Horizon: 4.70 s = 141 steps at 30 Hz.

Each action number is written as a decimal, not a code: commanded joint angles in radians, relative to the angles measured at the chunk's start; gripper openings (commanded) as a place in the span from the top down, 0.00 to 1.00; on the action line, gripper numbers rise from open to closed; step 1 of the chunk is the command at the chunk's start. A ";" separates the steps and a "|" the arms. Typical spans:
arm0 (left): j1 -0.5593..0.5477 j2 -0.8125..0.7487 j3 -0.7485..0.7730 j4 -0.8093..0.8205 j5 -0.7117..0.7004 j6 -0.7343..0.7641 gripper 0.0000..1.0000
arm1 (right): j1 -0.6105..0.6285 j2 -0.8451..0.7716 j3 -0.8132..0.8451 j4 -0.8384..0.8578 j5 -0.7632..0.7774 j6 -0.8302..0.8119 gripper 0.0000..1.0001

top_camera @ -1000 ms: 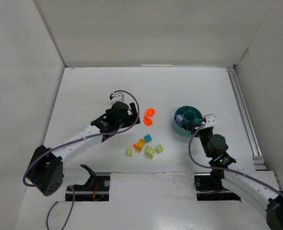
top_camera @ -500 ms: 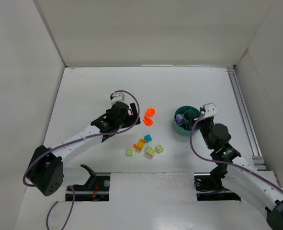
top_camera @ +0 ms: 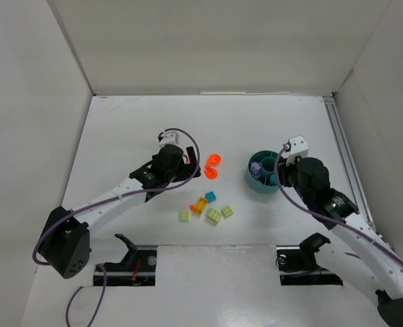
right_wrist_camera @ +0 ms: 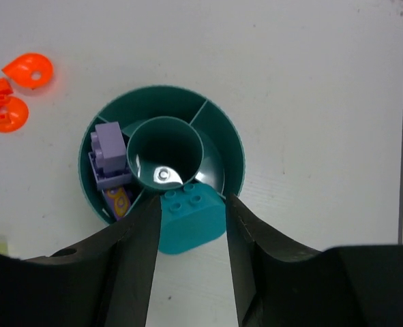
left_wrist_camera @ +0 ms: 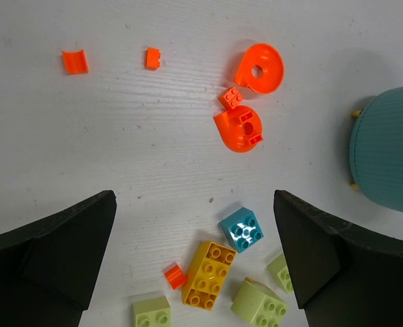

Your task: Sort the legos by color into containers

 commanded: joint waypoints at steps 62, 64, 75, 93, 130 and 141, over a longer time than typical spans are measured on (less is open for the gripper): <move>-0.016 0.053 0.069 0.033 0.028 0.021 0.00 | -0.006 -0.016 -0.096 0.128 -0.141 0.003 0.56; -0.016 0.053 0.069 0.033 0.028 0.021 0.00 | -0.006 -0.016 -0.082 0.094 -0.083 0.028 0.45; -0.016 0.044 0.069 0.033 0.019 0.031 0.00 | -0.060 -0.071 -0.085 0.068 -0.032 0.368 0.19; -0.016 0.072 0.060 0.071 0.051 0.060 0.00 | -0.258 0.010 -0.188 0.269 -0.250 0.665 0.30; -0.016 0.127 0.078 0.099 0.106 0.060 0.00 | -0.420 0.259 -0.256 0.673 -0.454 0.618 0.40; -0.016 0.136 0.096 0.099 0.106 0.060 0.00 | -0.430 0.231 -0.266 0.701 -0.445 0.578 0.62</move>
